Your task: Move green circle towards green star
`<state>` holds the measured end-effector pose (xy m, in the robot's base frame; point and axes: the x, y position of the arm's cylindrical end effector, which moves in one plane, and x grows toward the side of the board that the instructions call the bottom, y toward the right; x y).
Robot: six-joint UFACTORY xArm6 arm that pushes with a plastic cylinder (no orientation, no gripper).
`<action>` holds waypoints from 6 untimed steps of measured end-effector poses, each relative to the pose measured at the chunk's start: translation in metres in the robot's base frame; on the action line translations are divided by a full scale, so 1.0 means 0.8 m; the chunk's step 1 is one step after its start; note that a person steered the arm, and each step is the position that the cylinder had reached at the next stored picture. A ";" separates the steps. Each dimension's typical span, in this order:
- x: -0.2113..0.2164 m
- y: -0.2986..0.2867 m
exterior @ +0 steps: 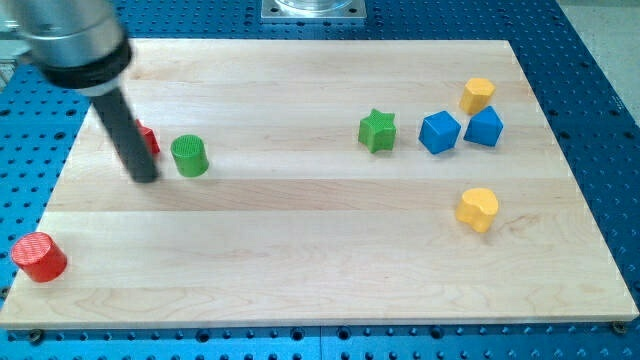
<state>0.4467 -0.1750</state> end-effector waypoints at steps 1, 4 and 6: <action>-0.021 0.070; -0.074 0.151; -0.149 0.191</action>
